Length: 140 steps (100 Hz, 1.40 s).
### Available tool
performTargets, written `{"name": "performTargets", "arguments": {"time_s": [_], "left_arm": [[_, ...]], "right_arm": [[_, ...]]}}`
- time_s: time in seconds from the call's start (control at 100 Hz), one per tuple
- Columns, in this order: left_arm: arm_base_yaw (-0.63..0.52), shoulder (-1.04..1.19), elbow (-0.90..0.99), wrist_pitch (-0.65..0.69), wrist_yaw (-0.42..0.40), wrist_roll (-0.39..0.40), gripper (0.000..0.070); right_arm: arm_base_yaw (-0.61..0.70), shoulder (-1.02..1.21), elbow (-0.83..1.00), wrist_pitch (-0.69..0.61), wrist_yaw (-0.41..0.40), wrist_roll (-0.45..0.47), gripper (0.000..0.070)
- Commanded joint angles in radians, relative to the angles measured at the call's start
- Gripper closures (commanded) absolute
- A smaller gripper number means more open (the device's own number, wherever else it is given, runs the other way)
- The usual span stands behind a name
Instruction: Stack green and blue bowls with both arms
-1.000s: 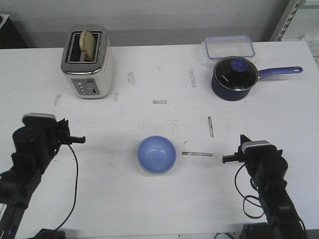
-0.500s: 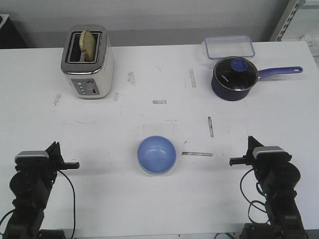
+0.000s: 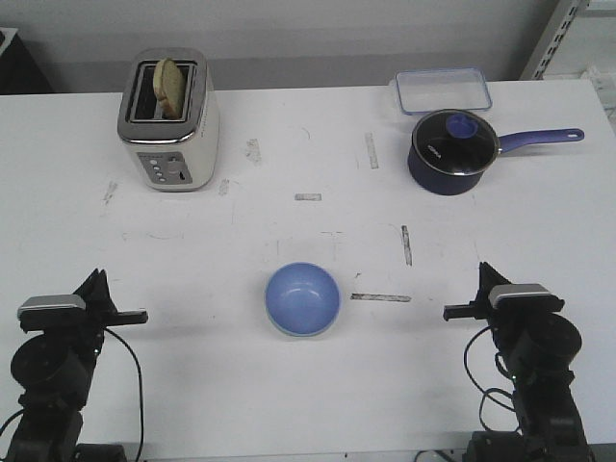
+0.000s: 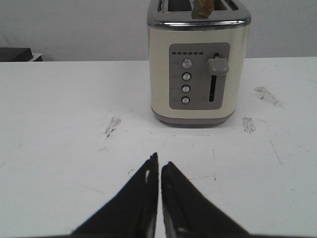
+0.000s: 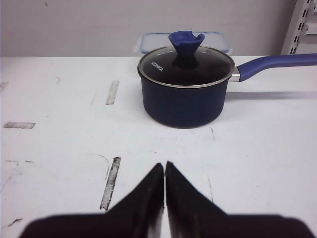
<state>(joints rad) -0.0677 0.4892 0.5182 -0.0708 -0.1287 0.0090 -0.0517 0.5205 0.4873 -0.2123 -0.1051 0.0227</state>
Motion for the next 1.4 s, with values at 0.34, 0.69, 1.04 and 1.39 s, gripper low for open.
{"name": "performTargets", "arguments": {"time_s": [0.34,0.69,1.04,1.39], "left_arm": [[0.001,-0.047,0.006,0.013,-0.002,-0.002,0.0698],[0.018,-0.137,-0.067,0.065,-0.003,-0.002,0.0699],[0.081,-0.363,-0.461,0.352,0.101,-0.002,0.0698],[0.076,-0.486,-0.506,0.225,0.099,0.006,0.0698]], "right_arm": [[0.006,0.004,0.002,0.010,0.001,-0.005,0.0700],[0.006,0.004,0.002,0.010,0.001,-0.005,0.0700],[0.006,0.004,0.002,0.010,0.001,-0.005,0.0700],[0.006,0.002,0.003,0.018,0.001,-0.005,0.0700]]}}
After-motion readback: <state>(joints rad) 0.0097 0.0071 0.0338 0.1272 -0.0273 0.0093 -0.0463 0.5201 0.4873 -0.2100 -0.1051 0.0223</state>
